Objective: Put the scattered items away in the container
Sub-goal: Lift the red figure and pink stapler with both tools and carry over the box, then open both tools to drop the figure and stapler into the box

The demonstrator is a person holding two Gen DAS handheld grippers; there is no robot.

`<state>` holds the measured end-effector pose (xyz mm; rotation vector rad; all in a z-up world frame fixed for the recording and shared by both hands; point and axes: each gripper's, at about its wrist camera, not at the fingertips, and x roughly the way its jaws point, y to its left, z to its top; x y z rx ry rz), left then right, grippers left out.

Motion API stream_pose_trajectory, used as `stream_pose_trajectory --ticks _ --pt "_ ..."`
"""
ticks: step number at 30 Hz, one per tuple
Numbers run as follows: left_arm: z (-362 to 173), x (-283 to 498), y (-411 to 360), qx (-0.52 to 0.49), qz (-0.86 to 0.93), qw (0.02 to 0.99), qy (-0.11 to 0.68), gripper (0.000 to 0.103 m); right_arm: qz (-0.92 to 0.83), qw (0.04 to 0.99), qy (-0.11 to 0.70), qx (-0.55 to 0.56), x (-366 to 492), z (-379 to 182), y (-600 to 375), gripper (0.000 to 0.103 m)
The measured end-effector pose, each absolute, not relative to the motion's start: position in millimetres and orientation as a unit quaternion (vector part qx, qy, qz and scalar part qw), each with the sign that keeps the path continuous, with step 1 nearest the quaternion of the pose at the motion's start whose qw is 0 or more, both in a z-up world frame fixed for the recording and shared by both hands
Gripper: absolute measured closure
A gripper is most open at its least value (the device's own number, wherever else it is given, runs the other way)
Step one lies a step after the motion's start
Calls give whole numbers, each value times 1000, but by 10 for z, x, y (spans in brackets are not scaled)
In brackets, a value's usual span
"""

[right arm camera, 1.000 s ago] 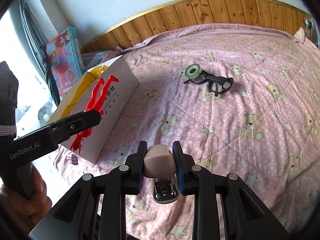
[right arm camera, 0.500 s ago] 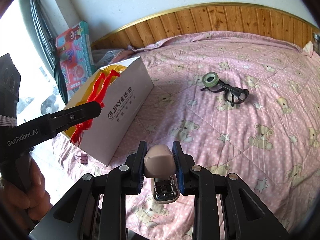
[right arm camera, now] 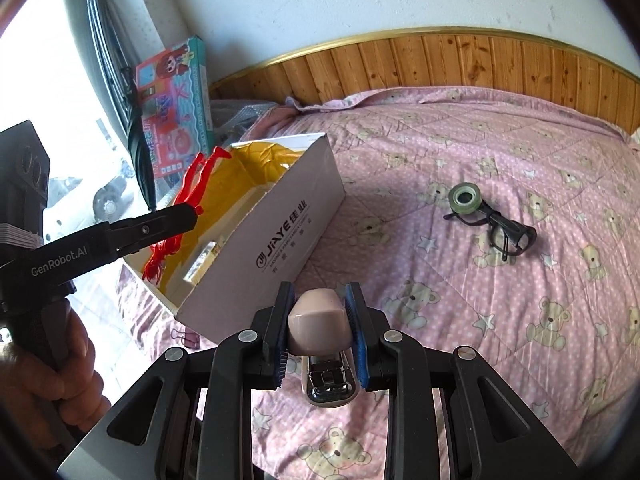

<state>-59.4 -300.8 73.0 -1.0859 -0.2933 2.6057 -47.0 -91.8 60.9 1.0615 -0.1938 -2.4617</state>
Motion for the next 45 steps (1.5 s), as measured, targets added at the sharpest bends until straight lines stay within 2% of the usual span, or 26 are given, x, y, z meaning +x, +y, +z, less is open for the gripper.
stream_pose_trajectory --ticks 12,28,45 --pt "812 -865 -3373 -375 913 119 -105 55 -892 264 -48 364 -753 915 -1345 76" --pt "757 -1426 -3833 -403 904 80 -117 55 -870 326 -59 364 -1479 1274 -1932 76" --pt "303 -2090 -4044 -470 873 47 -123 55 -846 327 -25 421 -2360 797 -2503 76"
